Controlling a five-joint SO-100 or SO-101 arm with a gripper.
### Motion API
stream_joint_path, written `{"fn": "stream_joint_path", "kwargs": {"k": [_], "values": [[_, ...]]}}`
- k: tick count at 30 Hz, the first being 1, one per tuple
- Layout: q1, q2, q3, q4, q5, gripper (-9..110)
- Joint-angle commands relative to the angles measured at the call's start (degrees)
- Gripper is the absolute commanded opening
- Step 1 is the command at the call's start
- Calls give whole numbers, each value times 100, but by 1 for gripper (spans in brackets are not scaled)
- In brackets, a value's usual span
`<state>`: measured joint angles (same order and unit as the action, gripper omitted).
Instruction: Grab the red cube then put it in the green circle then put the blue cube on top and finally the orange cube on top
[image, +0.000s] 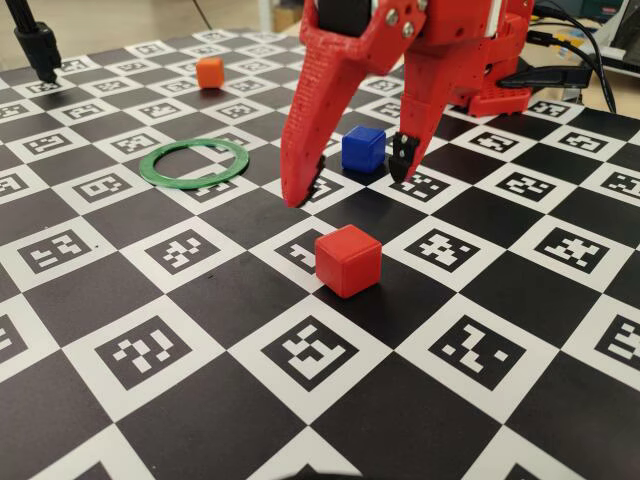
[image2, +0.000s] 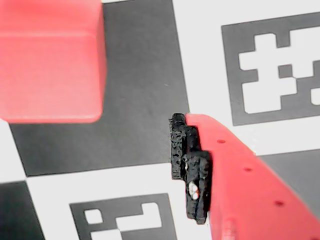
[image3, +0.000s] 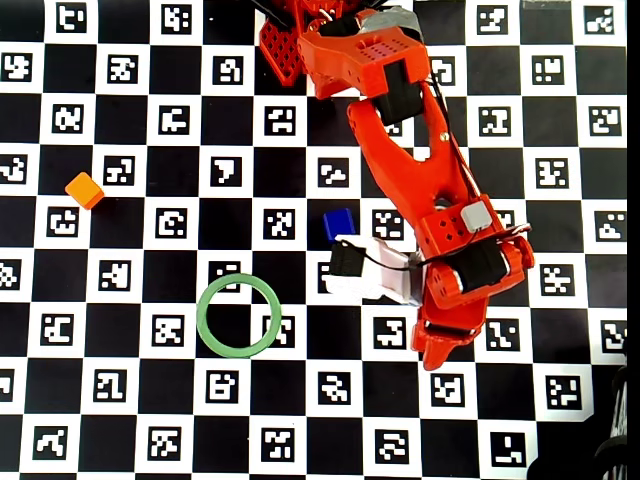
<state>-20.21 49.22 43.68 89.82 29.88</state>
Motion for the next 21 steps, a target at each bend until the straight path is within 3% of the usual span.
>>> {"fn": "stream_joint_path", "kwargs": {"k": [1,21], "values": [[35,176,-413,-123,26,44],[141,-413,-343,-686,-193,44]]}}
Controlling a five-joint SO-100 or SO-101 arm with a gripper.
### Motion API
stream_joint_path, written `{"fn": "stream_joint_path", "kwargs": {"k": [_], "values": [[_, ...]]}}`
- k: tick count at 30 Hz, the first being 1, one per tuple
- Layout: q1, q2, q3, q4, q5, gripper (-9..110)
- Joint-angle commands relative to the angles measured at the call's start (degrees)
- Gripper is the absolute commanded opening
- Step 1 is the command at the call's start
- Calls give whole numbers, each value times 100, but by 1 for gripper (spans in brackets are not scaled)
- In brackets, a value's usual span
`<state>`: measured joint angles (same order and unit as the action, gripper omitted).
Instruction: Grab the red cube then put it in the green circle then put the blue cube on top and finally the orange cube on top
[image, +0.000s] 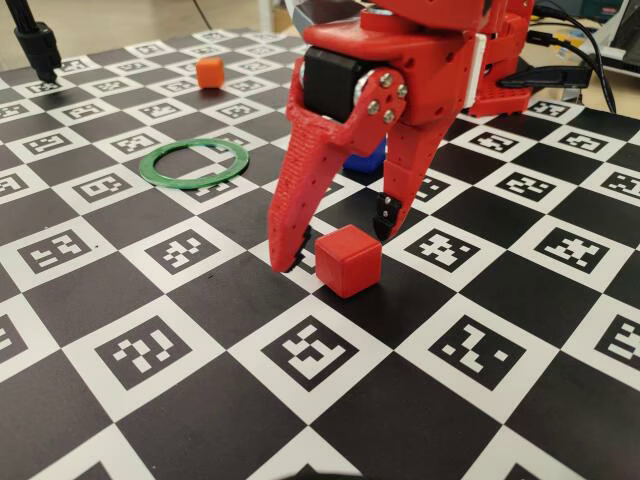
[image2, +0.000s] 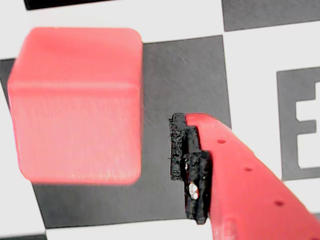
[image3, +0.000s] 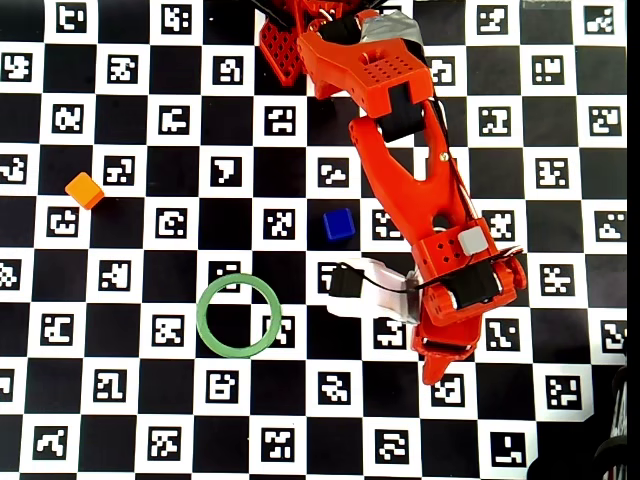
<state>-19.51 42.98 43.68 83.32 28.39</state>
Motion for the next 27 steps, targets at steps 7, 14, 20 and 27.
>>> {"fn": "stream_joint_path", "kwargs": {"k": [7,14,20,27], "values": [[114,149,-176,-220,-62,44],[141,114,-132,-316,-97,42],[141,105,-114,-325,-114,37],[141,97,-62,-360,-149,22]]}}
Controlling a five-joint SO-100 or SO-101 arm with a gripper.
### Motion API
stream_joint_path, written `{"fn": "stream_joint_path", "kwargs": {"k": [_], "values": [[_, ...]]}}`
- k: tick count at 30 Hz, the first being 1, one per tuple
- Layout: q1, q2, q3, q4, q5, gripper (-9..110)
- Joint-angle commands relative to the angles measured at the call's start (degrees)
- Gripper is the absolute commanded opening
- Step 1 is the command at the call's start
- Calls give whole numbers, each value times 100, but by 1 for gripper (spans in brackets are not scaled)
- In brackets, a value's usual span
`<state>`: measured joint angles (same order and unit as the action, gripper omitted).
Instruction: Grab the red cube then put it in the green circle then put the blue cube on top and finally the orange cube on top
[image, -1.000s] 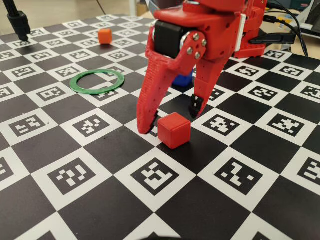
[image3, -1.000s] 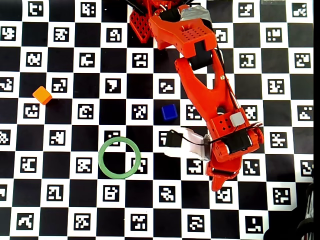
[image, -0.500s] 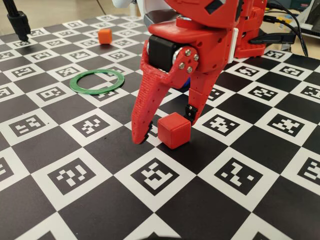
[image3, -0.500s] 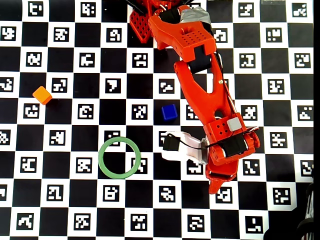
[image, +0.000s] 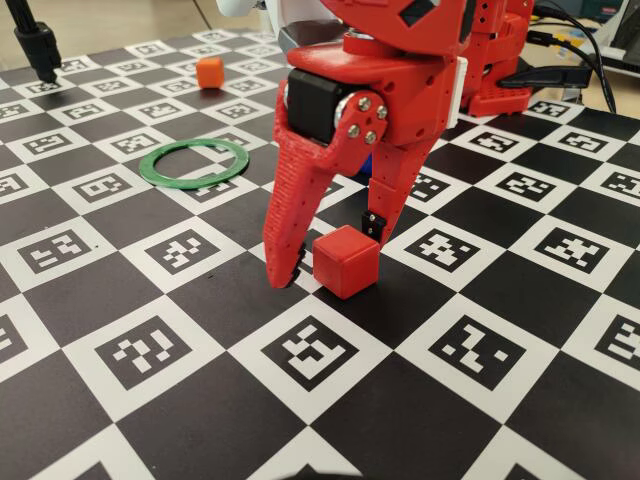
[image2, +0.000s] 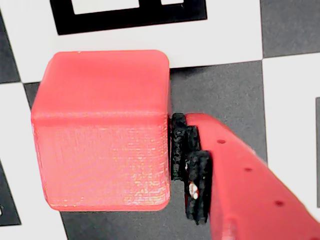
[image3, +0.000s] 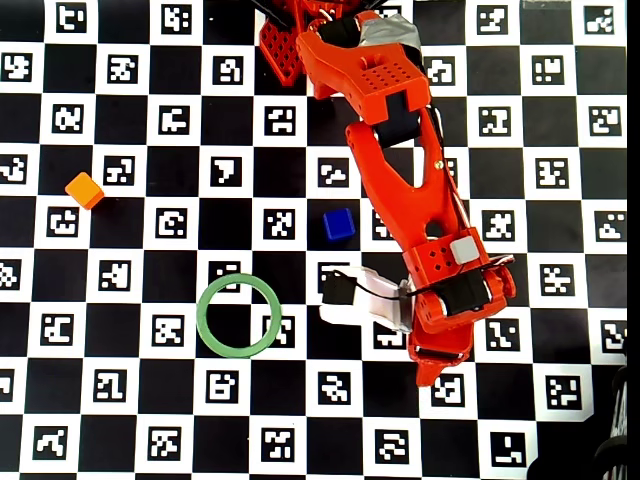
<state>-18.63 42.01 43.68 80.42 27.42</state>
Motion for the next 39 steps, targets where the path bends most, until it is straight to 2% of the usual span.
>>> {"fn": "stream_joint_path", "kwargs": {"k": [1,8,20,29,39], "values": [[44,193,-62,-79,-97,20],[18,193,-35,-97,-246,11],[-9,571,88,-70,-633,9],[53,1863,141,905,-1266,10],[870,3313,448,1846,-2505,10]]}}
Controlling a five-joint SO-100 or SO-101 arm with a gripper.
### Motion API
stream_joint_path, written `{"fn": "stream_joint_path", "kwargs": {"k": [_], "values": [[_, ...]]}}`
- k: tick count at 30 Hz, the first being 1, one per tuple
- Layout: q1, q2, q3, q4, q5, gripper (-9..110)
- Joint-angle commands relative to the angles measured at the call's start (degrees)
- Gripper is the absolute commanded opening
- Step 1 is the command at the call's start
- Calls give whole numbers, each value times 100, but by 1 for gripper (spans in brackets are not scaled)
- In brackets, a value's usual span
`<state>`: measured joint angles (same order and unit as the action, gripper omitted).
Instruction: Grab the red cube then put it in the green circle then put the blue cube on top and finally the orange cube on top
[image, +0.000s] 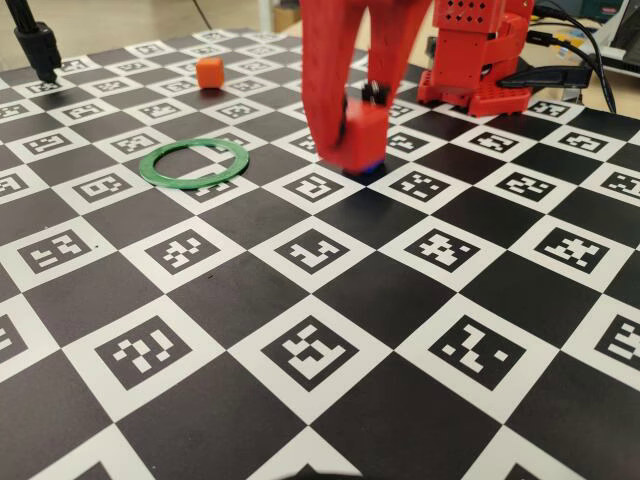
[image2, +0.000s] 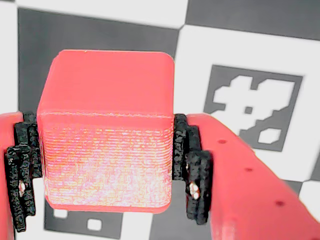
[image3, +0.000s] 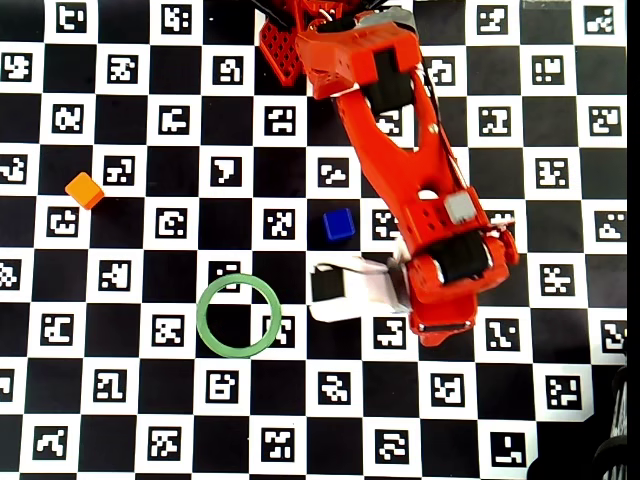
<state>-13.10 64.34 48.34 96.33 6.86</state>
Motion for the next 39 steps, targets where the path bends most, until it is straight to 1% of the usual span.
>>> {"fn": "stream_joint_path", "kwargs": {"k": [1,5,10,19,23,32,39], "values": [[422,1204,44,343,-589,10],[976,1503,141,633,-1107,10],[1714,1485,132,703,-1652,10],[2329,1433,193,905,-2435,10],[2549,1380,334,914,-2637,10],[3059,659,308,800,-2865,10],[3155,387,545,185,-2821,10]]}}
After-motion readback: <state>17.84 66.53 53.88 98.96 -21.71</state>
